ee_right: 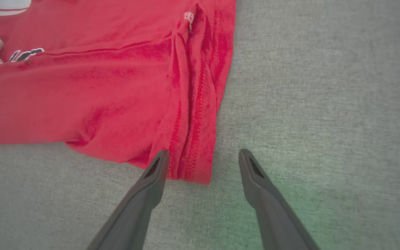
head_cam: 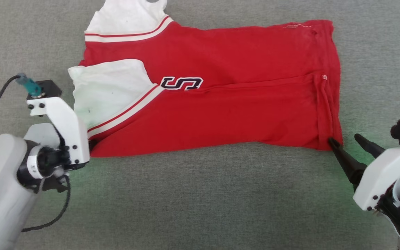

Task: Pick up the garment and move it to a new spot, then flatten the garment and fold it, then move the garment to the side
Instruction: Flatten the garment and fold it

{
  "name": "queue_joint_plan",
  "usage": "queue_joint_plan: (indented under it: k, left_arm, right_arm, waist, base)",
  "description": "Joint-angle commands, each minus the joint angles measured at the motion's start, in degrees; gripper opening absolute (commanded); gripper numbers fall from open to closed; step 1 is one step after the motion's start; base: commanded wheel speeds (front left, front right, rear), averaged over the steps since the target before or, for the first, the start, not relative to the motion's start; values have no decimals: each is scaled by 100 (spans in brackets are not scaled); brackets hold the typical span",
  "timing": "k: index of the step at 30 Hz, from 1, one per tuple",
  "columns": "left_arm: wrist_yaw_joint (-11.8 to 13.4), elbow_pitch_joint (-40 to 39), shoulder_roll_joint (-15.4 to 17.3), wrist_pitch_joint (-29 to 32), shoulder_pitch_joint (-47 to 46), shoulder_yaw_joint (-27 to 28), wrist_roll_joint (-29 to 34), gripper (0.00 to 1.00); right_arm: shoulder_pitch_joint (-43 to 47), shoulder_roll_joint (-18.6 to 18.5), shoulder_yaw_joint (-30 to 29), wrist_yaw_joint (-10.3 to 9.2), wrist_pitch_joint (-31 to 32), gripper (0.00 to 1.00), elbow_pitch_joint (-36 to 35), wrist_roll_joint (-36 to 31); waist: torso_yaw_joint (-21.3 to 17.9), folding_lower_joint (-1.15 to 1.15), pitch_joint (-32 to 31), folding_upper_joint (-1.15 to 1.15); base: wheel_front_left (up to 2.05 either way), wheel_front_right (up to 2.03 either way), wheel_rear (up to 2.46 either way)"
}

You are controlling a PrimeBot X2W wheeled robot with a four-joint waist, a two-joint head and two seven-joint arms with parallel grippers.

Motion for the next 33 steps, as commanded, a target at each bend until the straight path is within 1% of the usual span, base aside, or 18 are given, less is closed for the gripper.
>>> queue_joint_plan:
  k: [1, 6, 9, 13, 15, 16, 17, 18, 19, 21, 25, 28, 29, 33]
  left_arm:
    - [-65, 250, -318, 19, 288, -302, -2, 0]
    - [-199, 327, -509, -70, 100, -395, 71, 0]
    - [-250, 361, -610, -115, -5, -443, 121, 0]
    - [-308, 391, -748, -171, -101, -493, 129, 0]
    - [-316, 417, -806, -215, -139, -502, 138, 0]
    - [-324, 429, -843, -252, -162, -504, 131, 0]
    - [-347, 443, -874, -287, -181, -495, 120, 0]
    - [-361, 458, -888, -312, -184, -494, 120, 0]
    - [-358, 475, -872, -326, -187, -496, 135, 0]
    - [-357, 472, -826, -382, -194, -464, 156, 0]
    - [-279, 322, -635, -385, -193, -316, 102, 0]
    - [-152, 59, -393, -223, -100, -231, 51, 0]
    - [-152, 59, -393, -223, -100, -231, 51, 0]
    - [159, -571, -22, 43, 110, -110, 25, 0]
  right_arm:
    - [-111, 79, -3, 0, 144, 100, 70, -28]
    - [-455, 191, -35, 0, 675, 100, 296, -259]
    - [-653, 169, 57, -1, 1023, 100, 529, -459]
    - [-830, 143, 359, 0, 1512, 100, 1015, -642]
    - [-869, 26, 553, 1, 1706, 99, 1276, -737]
    - [-863, -10, 624, 1, 1784, 38, 1404, -731]
    - [-857, -75, 742, 1, 1842, 0, 1468, -720]
    - [-863, -123, 782, 1, 1832, 0, 1479, -709]
    - [-909, -90, 675, 1, 1740, 0, 1479, -685]
    - [-966, -180, 573, -2, 1750, 0, 1427, -696]
    - [-1010, -299, 388, -3, 1908, 0, 1088, -494]
    - [-981, -456, 230, -3, 2071, 0, 705, -327]
    - [-981, -456, 230, -3, 2071, 0, 705, -327]
    - [-875, -635, 55, -3, 2359, 0, 217, -86]
  waist:
    - [53, 0, 36, -1]
    - [211, 0, 137, -1]
    - [295, 0, 194, -1]
    - [382, 0, 254, -1]
    - [423, 0, 272, -1]
    - [450, 0, 280, -1]
    - [469, 0, 282, -1]
    - [481, 0, 280, -1]
    - [487, 0, 276, -1]
    - [492, 0, 255, -1]
    - [471, 0, 189, -1]
    - [454, 0, 128, -1]
    - [454, 0, 128, -1]
    - [460, 0, 44, -1]
  base:
    - [0, 0, 0]
    - [0, 0, 0]
    - [0, 0, 0]
    - [0, 0, 0]
    - [0, 0, 0]
    - [0, 0, 0]
    - [0, 0, 0]
    - [0, 0, 0]
    - [0, 0, 0]
    - [0, 0, 0]
    - [0, 0, 0]
    - [0, 0, 0]
    - [0, 0, 0]
    - [0, 0, 0]
